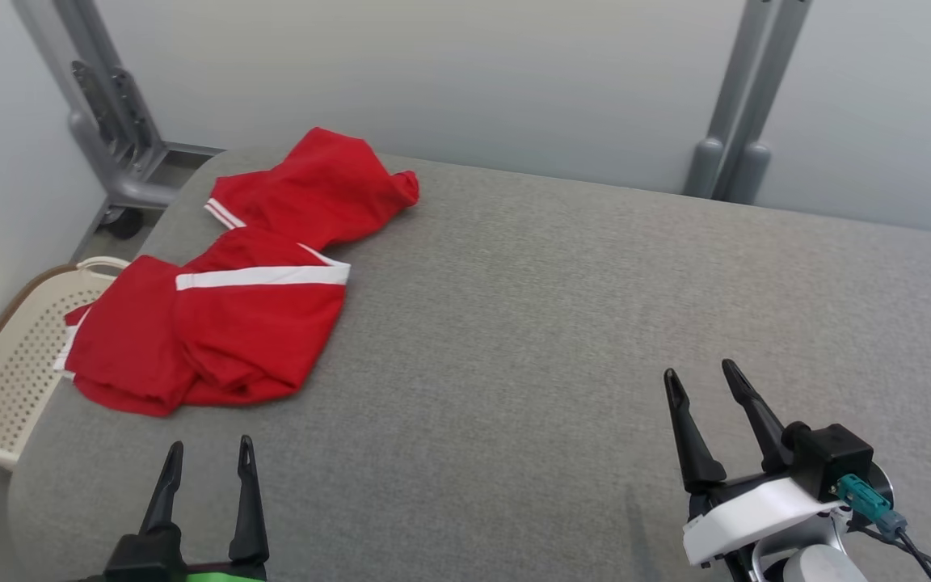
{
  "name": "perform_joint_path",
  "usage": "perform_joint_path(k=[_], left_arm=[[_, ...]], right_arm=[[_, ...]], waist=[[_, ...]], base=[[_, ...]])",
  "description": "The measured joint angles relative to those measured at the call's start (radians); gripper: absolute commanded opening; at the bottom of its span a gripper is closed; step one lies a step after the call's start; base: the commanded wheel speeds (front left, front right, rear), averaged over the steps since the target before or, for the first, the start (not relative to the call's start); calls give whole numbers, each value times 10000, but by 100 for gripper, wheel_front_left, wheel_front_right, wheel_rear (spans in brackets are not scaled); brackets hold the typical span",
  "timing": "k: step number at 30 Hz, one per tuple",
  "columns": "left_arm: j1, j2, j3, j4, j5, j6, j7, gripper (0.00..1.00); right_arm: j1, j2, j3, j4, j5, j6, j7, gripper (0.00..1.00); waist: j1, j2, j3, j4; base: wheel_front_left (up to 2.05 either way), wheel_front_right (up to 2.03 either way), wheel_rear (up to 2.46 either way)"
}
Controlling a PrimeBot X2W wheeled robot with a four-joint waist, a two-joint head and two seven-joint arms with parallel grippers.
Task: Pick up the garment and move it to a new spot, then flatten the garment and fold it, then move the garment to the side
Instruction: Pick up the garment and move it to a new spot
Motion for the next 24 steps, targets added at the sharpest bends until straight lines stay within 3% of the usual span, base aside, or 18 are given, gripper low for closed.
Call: perform_joint_path(k=[12,24], left_arm=[[601,58,341,-186,-84,69,0,100],[439,378,472,-514,-359,-125,309,100]], right_arm=[[93,0,395,148,332,0,0,100],[188,0,387,150,293,0,0,100]], waist=[[0,0,-455,1454],[0,0,-548,931]], base=[[0,0,0],[0,0,0]])
